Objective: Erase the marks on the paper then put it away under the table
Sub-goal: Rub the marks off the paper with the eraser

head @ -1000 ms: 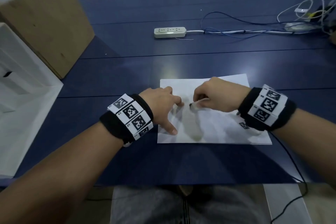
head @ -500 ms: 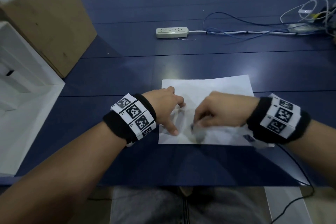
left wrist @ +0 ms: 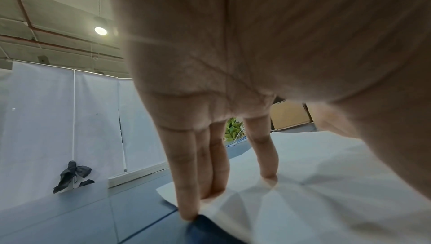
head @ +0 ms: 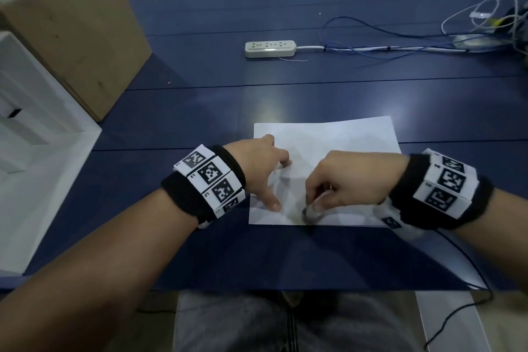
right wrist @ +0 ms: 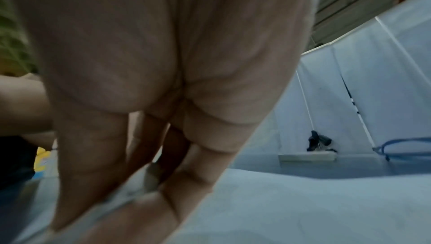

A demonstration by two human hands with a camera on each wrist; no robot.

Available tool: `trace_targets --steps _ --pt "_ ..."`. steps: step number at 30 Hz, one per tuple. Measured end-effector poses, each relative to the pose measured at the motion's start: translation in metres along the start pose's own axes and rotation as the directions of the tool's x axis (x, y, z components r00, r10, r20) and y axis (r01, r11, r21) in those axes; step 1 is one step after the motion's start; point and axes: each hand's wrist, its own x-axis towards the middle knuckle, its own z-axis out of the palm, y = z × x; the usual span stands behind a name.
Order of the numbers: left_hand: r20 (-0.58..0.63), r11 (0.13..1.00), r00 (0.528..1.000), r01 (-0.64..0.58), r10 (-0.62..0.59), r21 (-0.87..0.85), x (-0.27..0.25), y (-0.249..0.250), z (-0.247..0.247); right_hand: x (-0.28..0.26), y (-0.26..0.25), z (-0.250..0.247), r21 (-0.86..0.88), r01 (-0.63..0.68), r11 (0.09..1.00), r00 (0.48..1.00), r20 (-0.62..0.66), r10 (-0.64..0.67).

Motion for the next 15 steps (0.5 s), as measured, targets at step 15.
trace_targets --steps 15 --pt "-0.008 1.000 1.000 -0.008 0.008 -0.014 -0.001 0.001 -0.002 0.011 0.015 -0.011 -0.108 -0.057 0.992 0.979 -0.201 0.035"
